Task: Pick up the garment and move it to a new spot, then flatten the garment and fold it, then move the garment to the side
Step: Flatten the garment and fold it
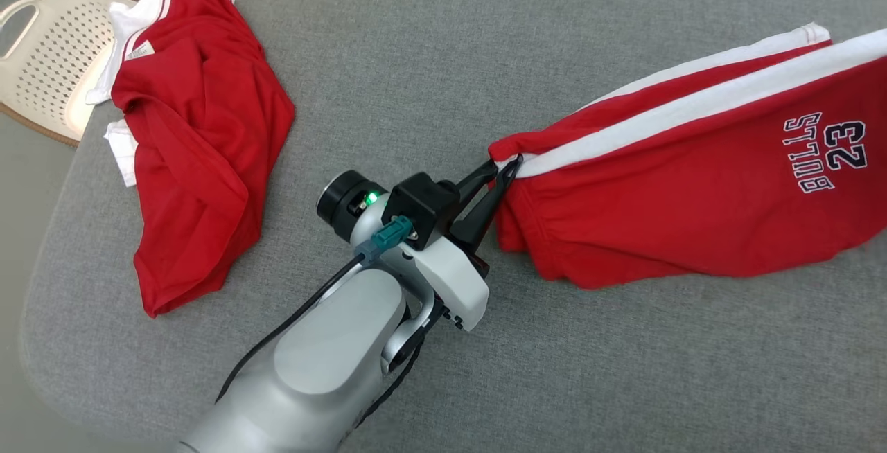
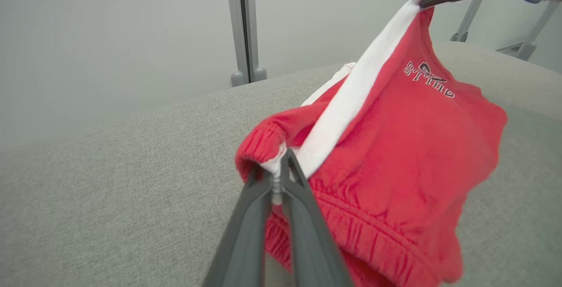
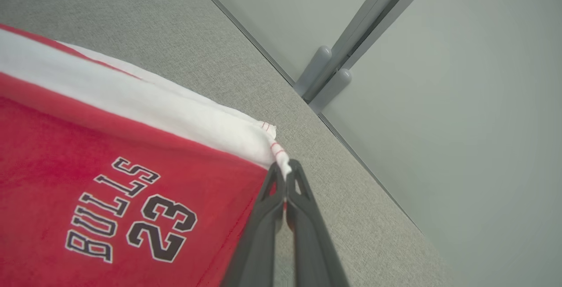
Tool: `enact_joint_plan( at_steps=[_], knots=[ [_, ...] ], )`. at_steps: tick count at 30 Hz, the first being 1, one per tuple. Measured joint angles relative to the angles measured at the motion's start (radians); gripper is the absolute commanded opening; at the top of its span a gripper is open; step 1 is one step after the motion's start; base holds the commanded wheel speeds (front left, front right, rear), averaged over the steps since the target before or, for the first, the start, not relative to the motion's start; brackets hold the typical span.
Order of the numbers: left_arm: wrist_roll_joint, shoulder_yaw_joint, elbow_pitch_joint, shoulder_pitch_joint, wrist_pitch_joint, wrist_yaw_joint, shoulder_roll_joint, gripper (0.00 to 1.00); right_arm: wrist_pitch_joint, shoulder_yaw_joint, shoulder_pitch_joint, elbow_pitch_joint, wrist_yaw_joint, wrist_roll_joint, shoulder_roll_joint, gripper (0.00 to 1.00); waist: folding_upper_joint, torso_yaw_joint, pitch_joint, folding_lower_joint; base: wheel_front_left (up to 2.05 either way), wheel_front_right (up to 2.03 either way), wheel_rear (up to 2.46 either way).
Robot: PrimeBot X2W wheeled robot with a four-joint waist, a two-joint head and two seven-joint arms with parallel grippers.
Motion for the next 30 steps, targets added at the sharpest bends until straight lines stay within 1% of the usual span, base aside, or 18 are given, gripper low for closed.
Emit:
enact_joint_plan(
  at_steps=[4,9,12,15,16,17,18,19,20,21,23,25,27,29,30],
  knots=[
    [-0.022,-0.010,0.008,-0.040,-0.003,0.003,-0.001,0.00,0.019,0.000,-0.026,0.004,0.000,-0.009,0.004,0.00,0.0000,0.016,0.034,0.0000,0.00,0.00,0.00],
    [-0.058,-0.053,0.008,-0.082,-0.003,0.015,-0.002,0.00,0.028,0.000,-0.046,0.015,0.000,-0.028,0.005,0.00,0.0000,0.029,0.069,0.0000,0.00,0.00,0.00],
    [-0.072,-0.072,0.009,-0.108,-0.004,0.024,-0.002,0.00,0.027,0.000,-0.051,0.014,0.000,-0.063,0.005,0.00,0.0000,0.034,0.088,0.0000,0.00,0.00,0.00],
    [-0.087,-0.083,0.012,-0.125,-0.004,0.034,-0.003,0.00,0.007,0.000,-0.066,0.030,0.000,-0.061,0.006,0.00,0.0000,0.037,0.103,0.0000,0.00,0.00,0.00],
    [-0.096,-0.085,0.014,-0.128,-0.004,0.039,-0.002,0.03,-0.007,0.000,-0.072,0.039,0.000,-0.063,0.009,0.46,0.0000,0.038,0.108,0.0000,0.00,0.00,0.00],
    [-0.104,-0.086,0.014,-0.131,-0.004,0.045,-0.002,0.29,-0.015,0.000,-0.078,0.045,0.000,-0.072,0.013,1.00,0.0000,0.038,0.112,0.0000,0.00,0.00,0.00],
    [-0.109,-0.087,0.014,-0.135,-0.004,0.050,-0.002,0.58,-0.027,0.000,-0.080,0.050,0.000,-0.083,0.017,1.00,0.0000,0.038,0.115,0.0000,0.00,0.00,0.00],
    [-0.111,-0.088,0.015,-0.138,-0.004,0.055,-0.003,0.94,-0.037,0.000,-0.080,0.063,0.000,-0.090,0.023,1.00,0.0000,0.037,0.118,0.0000,0.00,0.00,0.00],
    [-0.117,-0.088,0.017,-0.138,-0.004,0.059,-0.002,1.00,-0.052,0.000,-0.081,0.081,0.000,-0.091,0.029,1.00,0.0000,0.035,0.121,0.0000,0.00,0.00,0.00],
    [-0.117,-0.088,0.017,-0.138,-0.004,0.059,-0.002,1.00,-0.052,0.000,-0.081,0.081,0.000,-0.091,0.029,1.00,0.0000,0.035,0.121,0.0000,0.00,0.00,0.00],
    [-0.138,-0.091,0.026,-0.138,-0.004,0.066,-0.003,1.00,-0.089,0.000,-0.087,0.118,0.000,-0.071,0.043,1.00,0.0000,0.030,0.124,0.0000,0.00,0.00,0.00],
    [-0.155,-0.094,0.027,-0.136,-0.004,0.062,-0.002,1.00,-0.119,0.000,-0.088,0.154,0.000,-0.054,0.061,1.00,0.0000,0.023,0.123,0.0000,0.00,0.00,0.00],
    [-0.156,-0.086,0.025,-0.136,-0.004,0.068,-0.003,1.00,-0.157,0.000,-0.085,0.198,0.000,-0.035,0.076,1.00,0.0000,0.017,0.119,0.0000,0.00,0.00,0.00],
    [-0.155,-0.068,0.024,-0.133,-0.004,0.081,-0.003,1.00,-0.211,-0.011,-0.075,0.249,0.000,-0.004,0.092,1.00,0.0000,0.011,0.109,0.0000,0.00,0.00,0.00],
    [-0.148,-0.051,0.026,-0.119,-0.004,0.089,-0.003,1.00,-0.268,-0.039,-0.054,0.302,0.000,0.043,0.122,1.00,0.0000,0.003,0.095,0.0000,0.00,0.00,0.00]
  ],
)
